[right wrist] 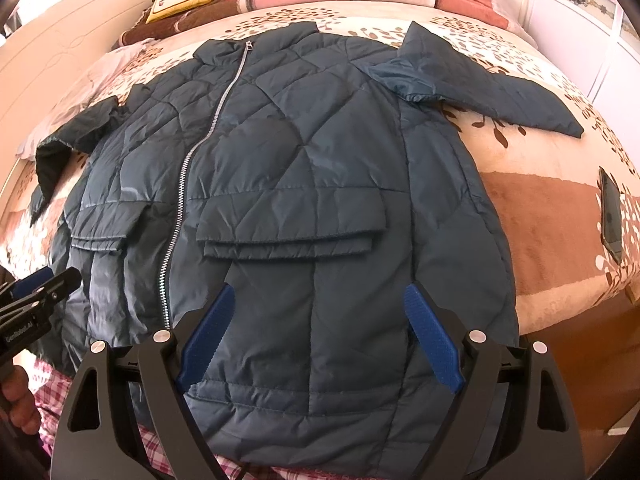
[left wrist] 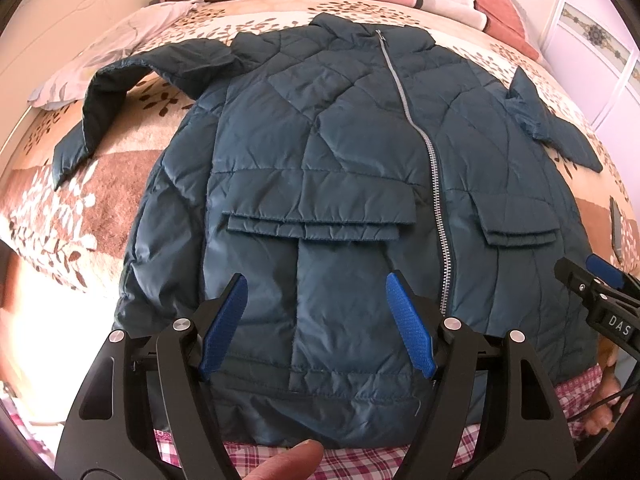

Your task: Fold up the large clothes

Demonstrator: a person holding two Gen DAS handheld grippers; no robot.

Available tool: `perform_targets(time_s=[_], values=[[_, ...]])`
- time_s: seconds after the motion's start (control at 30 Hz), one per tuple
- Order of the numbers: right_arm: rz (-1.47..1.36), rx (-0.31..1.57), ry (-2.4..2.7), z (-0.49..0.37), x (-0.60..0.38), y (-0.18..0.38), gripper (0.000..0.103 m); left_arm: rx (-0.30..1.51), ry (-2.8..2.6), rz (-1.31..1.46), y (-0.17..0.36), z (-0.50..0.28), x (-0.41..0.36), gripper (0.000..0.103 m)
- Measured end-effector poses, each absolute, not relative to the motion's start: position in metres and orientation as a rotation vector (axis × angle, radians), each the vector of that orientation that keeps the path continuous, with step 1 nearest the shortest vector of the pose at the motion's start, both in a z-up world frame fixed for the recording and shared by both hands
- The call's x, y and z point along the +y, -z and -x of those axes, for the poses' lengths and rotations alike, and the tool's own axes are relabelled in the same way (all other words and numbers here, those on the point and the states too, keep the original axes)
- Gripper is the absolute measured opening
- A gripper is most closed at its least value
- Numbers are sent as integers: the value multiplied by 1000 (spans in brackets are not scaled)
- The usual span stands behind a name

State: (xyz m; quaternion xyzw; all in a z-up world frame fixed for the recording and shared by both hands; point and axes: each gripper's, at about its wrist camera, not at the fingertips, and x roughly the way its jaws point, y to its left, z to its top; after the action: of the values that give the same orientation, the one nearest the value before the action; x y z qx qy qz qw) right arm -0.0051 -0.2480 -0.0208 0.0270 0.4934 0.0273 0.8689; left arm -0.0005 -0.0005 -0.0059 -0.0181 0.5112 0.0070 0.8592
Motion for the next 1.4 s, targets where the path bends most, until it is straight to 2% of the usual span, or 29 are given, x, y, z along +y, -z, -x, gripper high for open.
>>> perform_targets(time_s=[1.4], values=[[-98, 1048, -24, 2, -262, 24, 84, 1081, -15, 32, 6, -1, -2, 72]])
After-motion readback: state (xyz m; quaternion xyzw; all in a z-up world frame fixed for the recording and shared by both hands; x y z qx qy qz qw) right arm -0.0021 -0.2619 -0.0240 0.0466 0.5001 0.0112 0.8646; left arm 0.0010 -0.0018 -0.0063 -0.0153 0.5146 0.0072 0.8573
